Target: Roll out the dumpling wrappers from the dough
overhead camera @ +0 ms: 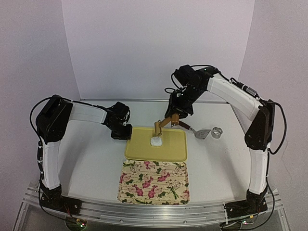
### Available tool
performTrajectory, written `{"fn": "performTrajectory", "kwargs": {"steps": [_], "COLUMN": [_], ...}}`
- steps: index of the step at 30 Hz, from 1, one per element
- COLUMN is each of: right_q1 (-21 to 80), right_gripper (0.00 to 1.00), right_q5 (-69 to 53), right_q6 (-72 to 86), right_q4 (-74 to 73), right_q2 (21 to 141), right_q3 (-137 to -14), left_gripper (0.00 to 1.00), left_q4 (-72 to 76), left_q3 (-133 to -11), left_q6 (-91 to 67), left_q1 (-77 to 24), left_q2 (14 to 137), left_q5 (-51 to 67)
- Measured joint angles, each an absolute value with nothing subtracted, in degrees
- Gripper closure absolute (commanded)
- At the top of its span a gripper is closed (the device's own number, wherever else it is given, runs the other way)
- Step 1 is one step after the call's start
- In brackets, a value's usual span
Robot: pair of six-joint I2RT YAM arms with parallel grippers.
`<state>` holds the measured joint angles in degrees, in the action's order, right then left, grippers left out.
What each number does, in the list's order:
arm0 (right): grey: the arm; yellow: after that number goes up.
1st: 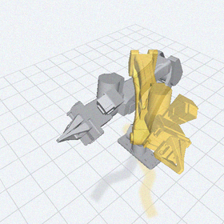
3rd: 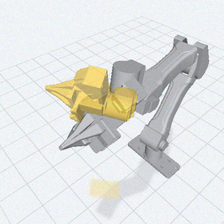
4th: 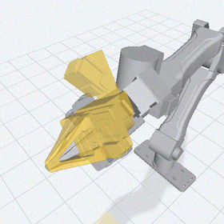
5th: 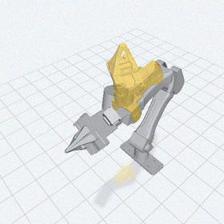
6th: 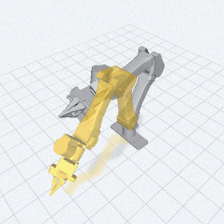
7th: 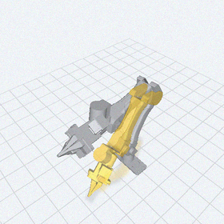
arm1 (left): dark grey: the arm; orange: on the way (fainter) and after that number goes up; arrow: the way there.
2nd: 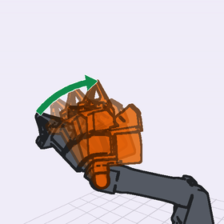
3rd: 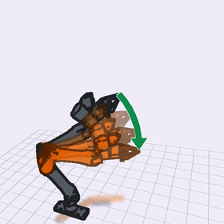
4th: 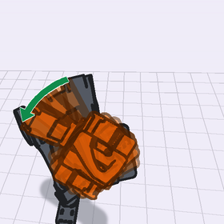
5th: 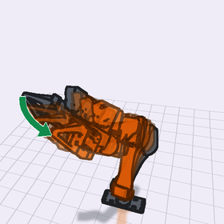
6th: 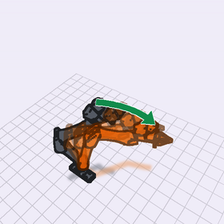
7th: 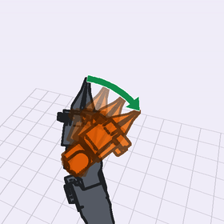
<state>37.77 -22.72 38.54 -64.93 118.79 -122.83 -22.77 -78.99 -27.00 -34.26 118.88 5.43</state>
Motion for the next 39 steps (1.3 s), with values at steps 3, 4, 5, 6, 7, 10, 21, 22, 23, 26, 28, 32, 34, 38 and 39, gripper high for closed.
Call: {"fn": "performTrajectory", "kwargs": {"steps": [3,4,5,6,7,10,21,22,23,26,28,32,34,38,39], "right_q1": [37.85,37.92,37.93,37.95,37.95,37.98,37.98,37.98,37.98,37.98,37.98,37.98,37.98,38.04,38.06], "right_gripper": [1.00,1.00,1.00,1.00,1.00,1.00,1.00,1.00,1.00,1.00,1.00,1.00,1.00,1.00,1.00], "right_q5": [-22.69,-22.63,-22.56,-22.44,-22.22,-21.57,-20.23,-20.24,-20.25,-20.29,-20.33,-21.11,-21.13,-20.73,-20.61], "right_q6": [38.54,38.54,38.54,38.54,38.54,38.52,38.39,38.36,38.34,38.26,38.10,37.69,37.66,37.69,37.69], "right_q4": [-64.61,-64.50,-64.54,-64.60,-64.53,-64.78,-64.88,-64.86,-64.85,-64.82,-64.73,-63.86,-63.67,-63.57,-63.57], "right_q2": [120.72,121.45,122.17,123.04,123.74,124.96,125.65,125.69,125.73,126.15,126.64,127.35,127.43,127.46,127.46], "right_q3": [-124.53,-124.60,-124.59,-124.55,-124.31,-123.32,-122.37,-122.17,-121.98,-121.82,-121.82,-121.82,-121.82,-121.71,-121.64], "left_gripper": [1.00,1.00,1.00,1.00,1.00,1.00,1.00,1.00,1.00,1.00,1.00,1.00,1.00,1.00,1.00], "left_q4": [-22.23,-21.98,-21.78,-21.52,-21.45,-21.00,-20.53,-20.53,-20.53,-20.51,-20.51,-20.51,-20.51,-20.08,-20.03], "left_q3": [-78.53,-78.33,-78.15,-77.89,-77.72,-77.23,-76.73,-76.73,-76.73,-76.73,-76.73,-76.73,-76.71,-76.37,-76.35], "left_q6": [-27.03,-27.03,-27.05,-27.07,-27.12,-27.36,-27.49,-27.49,-27.49,-27.51,-27.53,-27.55,-27.56,-27.63,-27.72], "left_q1": [-34.29,-34.30,-34.31,-34.35,-34.36,-34.49,-34.57,-34.57,-34.57,-34.57,-34.57,-34.58,-34.59,-34.59,-34.60], "left_q2": [118.65,118.56,118.46,118.32,118.22,117.98,117.71,117.71,117.71,117.71,117.71,117.71,117.71,117.57,117.54], "left_q5": [5.38,5.36,5.34,5.32,5.34,5.32,5.34,5.34,5.34,5.34,5.34,5.34,5.34,5.32,5.31]}}
